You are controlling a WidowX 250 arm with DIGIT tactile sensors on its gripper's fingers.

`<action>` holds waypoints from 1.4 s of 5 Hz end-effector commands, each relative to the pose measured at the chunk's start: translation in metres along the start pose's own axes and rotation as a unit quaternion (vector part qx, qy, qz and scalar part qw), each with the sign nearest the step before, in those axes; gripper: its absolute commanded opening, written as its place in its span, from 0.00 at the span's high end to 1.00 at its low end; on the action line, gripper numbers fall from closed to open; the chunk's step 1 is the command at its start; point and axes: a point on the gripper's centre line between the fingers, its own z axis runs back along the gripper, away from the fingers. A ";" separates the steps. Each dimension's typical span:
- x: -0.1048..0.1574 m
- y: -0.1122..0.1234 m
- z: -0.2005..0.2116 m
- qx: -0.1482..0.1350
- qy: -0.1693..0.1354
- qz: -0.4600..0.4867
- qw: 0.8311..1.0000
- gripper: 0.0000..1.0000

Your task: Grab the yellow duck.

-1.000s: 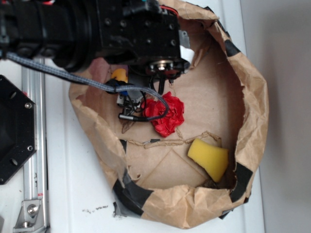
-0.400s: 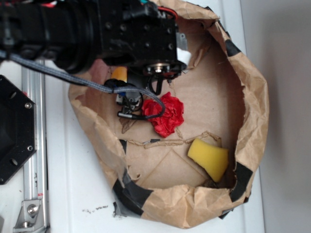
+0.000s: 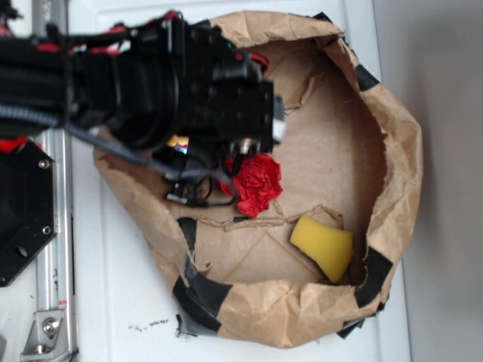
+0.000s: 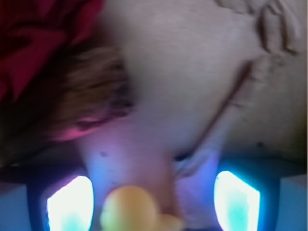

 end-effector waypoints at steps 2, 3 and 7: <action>-0.012 -0.012 -0.004 -0.025 -0.014 0.027 0.999 1.00; -0.012 -0.007 -0.003 -0.029 -0.014 0.032 0.999 1.00; -0.009 0.011 0.040 -0.040 -0.060 0.077 0.994 1.00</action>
